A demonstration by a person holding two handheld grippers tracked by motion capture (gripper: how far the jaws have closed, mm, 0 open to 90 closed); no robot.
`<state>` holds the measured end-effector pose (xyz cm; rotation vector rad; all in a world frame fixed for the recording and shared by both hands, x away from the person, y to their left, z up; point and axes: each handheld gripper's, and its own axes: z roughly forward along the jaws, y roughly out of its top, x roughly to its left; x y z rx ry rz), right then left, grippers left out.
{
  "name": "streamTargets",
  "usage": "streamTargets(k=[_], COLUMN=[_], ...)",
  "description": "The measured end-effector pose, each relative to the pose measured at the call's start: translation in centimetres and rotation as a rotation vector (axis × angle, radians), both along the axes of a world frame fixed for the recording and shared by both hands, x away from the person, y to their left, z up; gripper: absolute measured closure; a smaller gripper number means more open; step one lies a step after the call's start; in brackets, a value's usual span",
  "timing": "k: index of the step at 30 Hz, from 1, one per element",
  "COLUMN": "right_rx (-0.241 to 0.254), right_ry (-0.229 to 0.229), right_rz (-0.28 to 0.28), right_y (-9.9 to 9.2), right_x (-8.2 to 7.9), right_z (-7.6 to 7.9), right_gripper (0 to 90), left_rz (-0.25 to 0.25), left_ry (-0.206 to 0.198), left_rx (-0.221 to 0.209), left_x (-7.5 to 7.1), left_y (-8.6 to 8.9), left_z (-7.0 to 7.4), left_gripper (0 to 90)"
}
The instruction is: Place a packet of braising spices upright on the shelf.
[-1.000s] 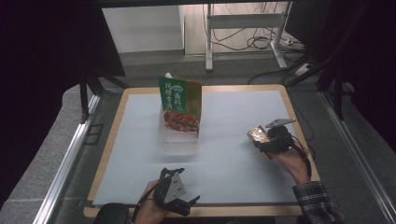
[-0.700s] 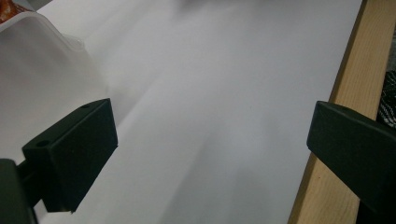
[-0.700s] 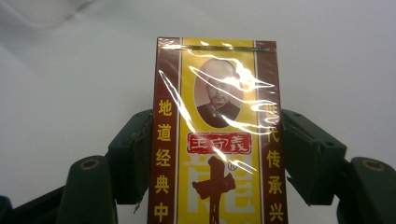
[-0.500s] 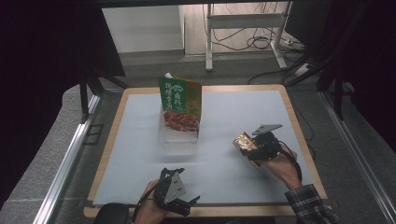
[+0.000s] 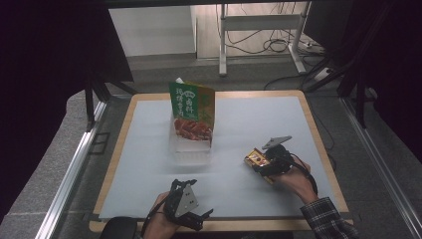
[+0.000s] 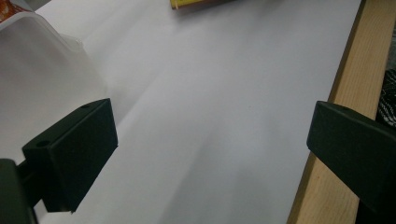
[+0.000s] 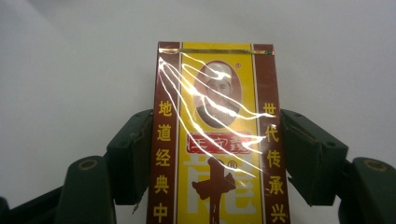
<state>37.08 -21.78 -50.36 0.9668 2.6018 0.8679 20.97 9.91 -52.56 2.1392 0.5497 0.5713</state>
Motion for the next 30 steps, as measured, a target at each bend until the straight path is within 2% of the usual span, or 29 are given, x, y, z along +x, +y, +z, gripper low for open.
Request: streamTargets(k=[6,15,18,19,23,24,30], right_rx=[0.025,-0.055,-0.07,-0.096,-0.128,-0.15,-0.232], right_ry=[0.03,0.098,0.11,0.115,0.129,0.135,0.159], right_rz=[-0.004,-0.028,-0.022,-0.011,0.011,0.024,0.043], right_y=[-0.3,0.2,0.3,0.5,0.9,1.3,2.6], right_x=[0.3,0.9,1.0,1.1,1.3,1.4,1.9], right_z=[0.1,0.6,0.8,1.0,1.3,1.5,1.4], right_gripper=[23.5,12.6,12.8,15.1,19.1,22.3,25.4], left_rz=[-0.001,0.002,0.004,0.003,-0.001,-0.001,0.0], left_ry=[0.001,0.0,0.001,-0.001,-0.004,-0.004,-0.004], left_rx=[0.0,0.006,0.005,0.006,0.016,0.017,0.012], left_x=[0.0,0.1,0.1,0.1,0.1,0.1,0.1], left_y=[-0.1,-0.1,-0.1,-0.2,-0.2,-0.2,-0.2], left_z=[0.0,-0.1,-0.1,-0.1,-0.1,-0.1,-0.1], left_gripper=[1.5,1.6,1.5,1.5,1.5,1.5,1.5])
